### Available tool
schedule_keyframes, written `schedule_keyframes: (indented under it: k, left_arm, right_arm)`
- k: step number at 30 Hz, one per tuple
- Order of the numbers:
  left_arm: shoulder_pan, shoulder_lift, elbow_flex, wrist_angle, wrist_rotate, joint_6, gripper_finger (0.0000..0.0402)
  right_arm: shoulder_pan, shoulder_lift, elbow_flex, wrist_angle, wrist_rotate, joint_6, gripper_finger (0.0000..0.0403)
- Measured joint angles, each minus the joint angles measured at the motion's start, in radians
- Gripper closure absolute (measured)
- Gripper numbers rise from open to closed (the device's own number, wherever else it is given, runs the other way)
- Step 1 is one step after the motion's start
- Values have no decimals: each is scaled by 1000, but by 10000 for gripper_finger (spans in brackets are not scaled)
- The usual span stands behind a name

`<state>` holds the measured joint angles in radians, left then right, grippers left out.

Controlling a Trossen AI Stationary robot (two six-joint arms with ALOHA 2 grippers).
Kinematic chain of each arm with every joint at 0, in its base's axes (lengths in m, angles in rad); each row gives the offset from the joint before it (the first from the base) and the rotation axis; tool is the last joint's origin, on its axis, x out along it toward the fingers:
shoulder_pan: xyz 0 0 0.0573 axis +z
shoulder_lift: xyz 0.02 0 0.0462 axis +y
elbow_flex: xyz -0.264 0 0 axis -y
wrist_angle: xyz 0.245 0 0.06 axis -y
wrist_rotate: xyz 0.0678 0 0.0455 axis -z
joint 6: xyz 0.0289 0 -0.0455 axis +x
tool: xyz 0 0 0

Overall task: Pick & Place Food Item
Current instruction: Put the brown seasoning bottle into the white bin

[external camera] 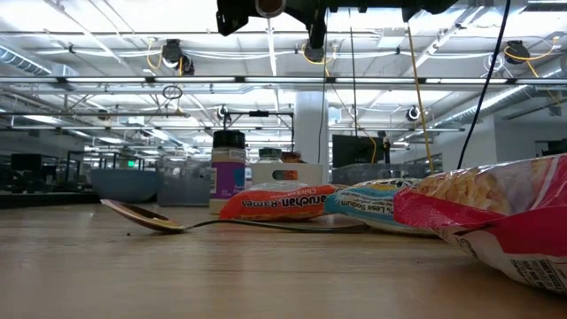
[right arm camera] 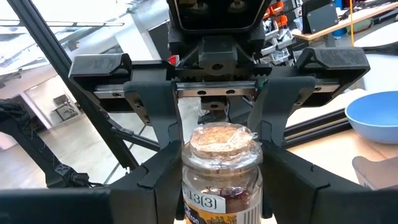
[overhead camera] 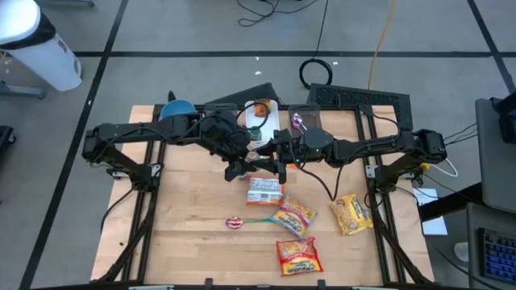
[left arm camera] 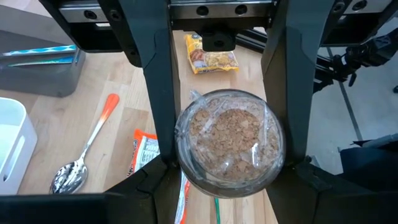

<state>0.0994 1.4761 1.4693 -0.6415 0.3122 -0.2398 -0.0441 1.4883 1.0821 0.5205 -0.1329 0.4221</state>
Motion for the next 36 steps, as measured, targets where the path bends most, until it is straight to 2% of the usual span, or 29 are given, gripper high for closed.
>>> schedule_keyframes:
  k: [8, 16, 22, 36]
  left_arm:
    - [0, 0, 0, 1, 0, -7, 203]
    - [0, 0, 0, 16, 0, -29, 119]
    - [-1, -1, 0, 21, 5, -55, 80]
    - [18, -21, 1, -24, 50, -70, 69]
  right_arm:
    - [0, 0, 0, -1, 0, -1, 232]
    - [0, 0, 0, -5, 2, -10, 232]
    - [0, 1, 0, -6, 2, -14, 232]
    - [0, -8, 0, -8, 2, -15, 232]
